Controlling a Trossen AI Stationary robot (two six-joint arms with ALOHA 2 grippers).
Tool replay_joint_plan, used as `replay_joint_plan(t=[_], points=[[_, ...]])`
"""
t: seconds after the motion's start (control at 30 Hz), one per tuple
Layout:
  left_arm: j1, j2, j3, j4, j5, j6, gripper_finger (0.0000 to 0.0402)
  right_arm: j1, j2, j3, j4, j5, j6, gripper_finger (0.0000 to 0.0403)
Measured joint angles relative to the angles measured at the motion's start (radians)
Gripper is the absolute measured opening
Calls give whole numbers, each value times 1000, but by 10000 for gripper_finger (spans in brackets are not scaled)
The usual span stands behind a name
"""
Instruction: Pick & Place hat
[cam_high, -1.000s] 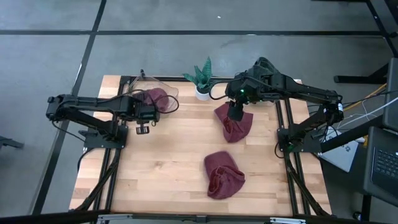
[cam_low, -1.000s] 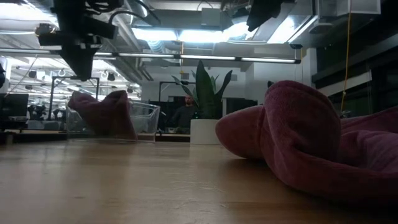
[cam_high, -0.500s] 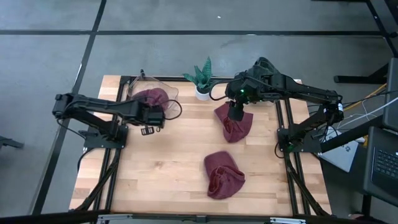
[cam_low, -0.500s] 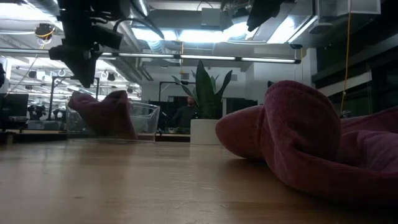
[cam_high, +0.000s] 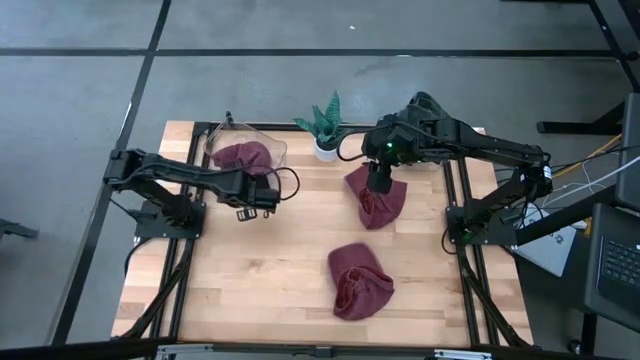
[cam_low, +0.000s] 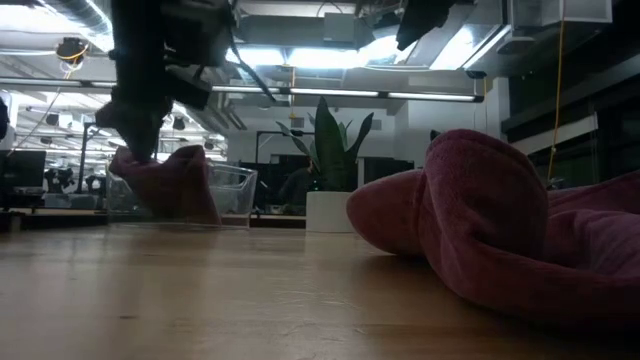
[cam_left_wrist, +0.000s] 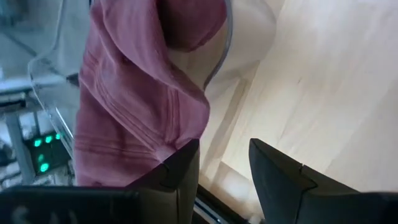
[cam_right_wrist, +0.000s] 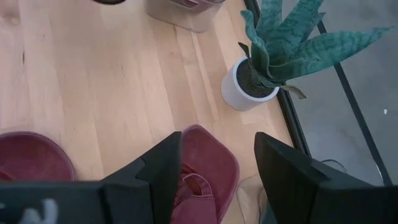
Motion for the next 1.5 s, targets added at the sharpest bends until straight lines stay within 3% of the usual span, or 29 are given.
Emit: replay_joint_plan(t=[0.27, 0.83, 1.33, 1.5], points=[[-15, 76, 12, 0, -82, -110, 134, -7, 0, 0, -31, -3, 25, 200], [17, 87, 12, -1, 33, -192, 134, -25, 0, 0, -77, -39, 114, 200], [32, 86, -92, 44, -73, -213, 134, -25, 0, 0, -77, -65, 159, 200], [31, 86, -92, 72, -74, -156, 128, -25, 0, 0, -77, -64, 161, 200]])
